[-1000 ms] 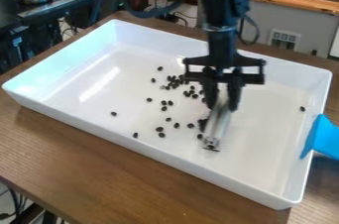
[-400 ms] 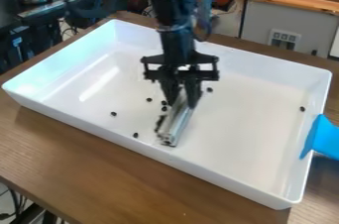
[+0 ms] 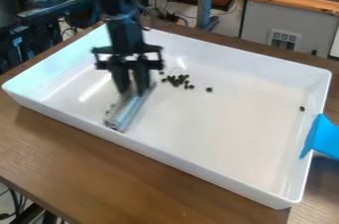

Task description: Sweep into pile

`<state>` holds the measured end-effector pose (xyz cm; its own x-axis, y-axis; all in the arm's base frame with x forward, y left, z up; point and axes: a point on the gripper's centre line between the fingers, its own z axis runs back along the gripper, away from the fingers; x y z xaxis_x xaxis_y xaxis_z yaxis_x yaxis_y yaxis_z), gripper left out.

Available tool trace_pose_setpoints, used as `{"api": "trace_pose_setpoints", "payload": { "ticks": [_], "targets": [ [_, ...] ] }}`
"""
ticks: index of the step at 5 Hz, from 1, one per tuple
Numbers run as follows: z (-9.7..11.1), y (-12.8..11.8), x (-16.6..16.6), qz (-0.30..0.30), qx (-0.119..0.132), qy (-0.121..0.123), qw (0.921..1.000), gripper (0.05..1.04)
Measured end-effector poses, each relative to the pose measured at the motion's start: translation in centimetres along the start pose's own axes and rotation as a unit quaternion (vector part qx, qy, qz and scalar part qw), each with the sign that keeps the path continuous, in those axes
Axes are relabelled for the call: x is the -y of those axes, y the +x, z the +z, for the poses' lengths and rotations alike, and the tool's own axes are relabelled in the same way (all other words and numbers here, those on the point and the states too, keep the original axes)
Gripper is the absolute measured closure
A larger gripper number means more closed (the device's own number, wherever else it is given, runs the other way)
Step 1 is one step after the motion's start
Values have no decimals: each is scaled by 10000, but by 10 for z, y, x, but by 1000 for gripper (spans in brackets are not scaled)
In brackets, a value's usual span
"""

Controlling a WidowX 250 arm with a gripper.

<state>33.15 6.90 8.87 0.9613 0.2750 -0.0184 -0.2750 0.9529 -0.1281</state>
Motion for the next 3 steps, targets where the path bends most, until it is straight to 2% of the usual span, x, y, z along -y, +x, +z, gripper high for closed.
{"api": "trace_pose_setpoints", "payload": {
  "ticks": [2,3],
  "targets": [
    [7,-11,-53,-606,56,625,9962,741],
    [12,-19,-62,-910,61,788,9927,742]
  ]
}}
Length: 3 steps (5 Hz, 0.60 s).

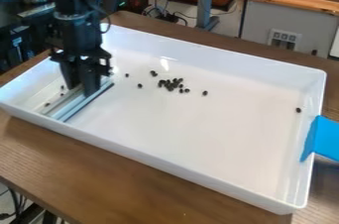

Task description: Sweep into pile

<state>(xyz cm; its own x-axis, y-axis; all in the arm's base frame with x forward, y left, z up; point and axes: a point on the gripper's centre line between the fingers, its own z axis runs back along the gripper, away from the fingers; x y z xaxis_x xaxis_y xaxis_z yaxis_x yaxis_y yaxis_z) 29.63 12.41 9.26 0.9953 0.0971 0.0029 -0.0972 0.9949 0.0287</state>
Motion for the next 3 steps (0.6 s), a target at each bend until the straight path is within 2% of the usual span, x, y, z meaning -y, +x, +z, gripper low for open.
{"api": "trace_pose_setpoints", "payload": {
  "ticks": [1,3],
  "targets": [
    [17,-4,12,-82,14,-128,9999,742],
    [58,23,90,-234,350,-576,9975,742]
  ]
}}
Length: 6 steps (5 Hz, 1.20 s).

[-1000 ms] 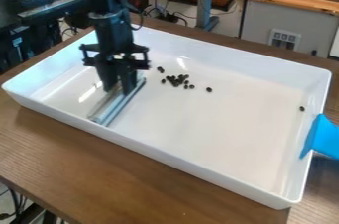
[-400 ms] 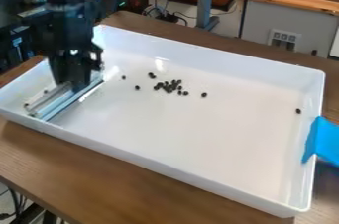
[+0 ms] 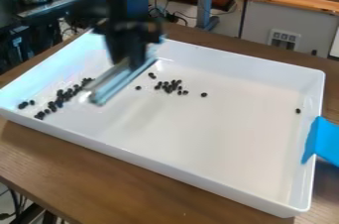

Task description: Sweep into pile

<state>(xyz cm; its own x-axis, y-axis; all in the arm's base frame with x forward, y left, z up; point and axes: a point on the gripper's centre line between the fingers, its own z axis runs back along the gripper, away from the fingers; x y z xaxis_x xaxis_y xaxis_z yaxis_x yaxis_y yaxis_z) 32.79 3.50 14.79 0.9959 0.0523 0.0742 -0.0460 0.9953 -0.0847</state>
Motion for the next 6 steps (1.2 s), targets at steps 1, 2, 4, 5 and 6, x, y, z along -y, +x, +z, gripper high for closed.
{"api": "trace_pose_setpoints", "payload": {
  "ticks": [1,2,4,5,6],
  "targets": [
    [-1,14,45,-135,41,-93,9999,742],
    [-12,28,72,-113,50,-48,9999,742],
    [-53,57,83,290,-117,13,9995,742],
    [-65,57,86,400,-245,-124,9988,742],
    [-70,56,76,460,-271,-263,9982,742]
  ]
}}
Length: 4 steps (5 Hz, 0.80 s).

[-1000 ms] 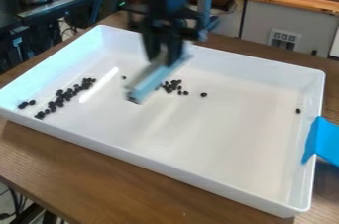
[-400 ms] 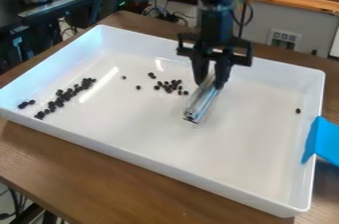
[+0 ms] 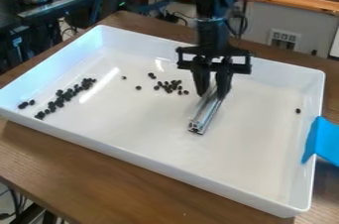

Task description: Sweep into pile

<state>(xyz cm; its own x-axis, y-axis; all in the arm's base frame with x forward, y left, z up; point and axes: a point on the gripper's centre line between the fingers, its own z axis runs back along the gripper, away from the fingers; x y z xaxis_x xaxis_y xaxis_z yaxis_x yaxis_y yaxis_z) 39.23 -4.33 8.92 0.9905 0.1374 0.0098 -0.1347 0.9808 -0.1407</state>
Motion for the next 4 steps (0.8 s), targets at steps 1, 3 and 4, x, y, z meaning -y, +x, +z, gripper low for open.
{"api": "trace_pose_setpoints", "payload": {
  "ticks": [1,3,4],
  "targets": [
    [1,-2,-14,192,55,-133,9997,742],
    [13,-11,-74,628,42,-305,9976,742],
    [14,-13,-92,860,149,-364,9955,742]
  ]
}}
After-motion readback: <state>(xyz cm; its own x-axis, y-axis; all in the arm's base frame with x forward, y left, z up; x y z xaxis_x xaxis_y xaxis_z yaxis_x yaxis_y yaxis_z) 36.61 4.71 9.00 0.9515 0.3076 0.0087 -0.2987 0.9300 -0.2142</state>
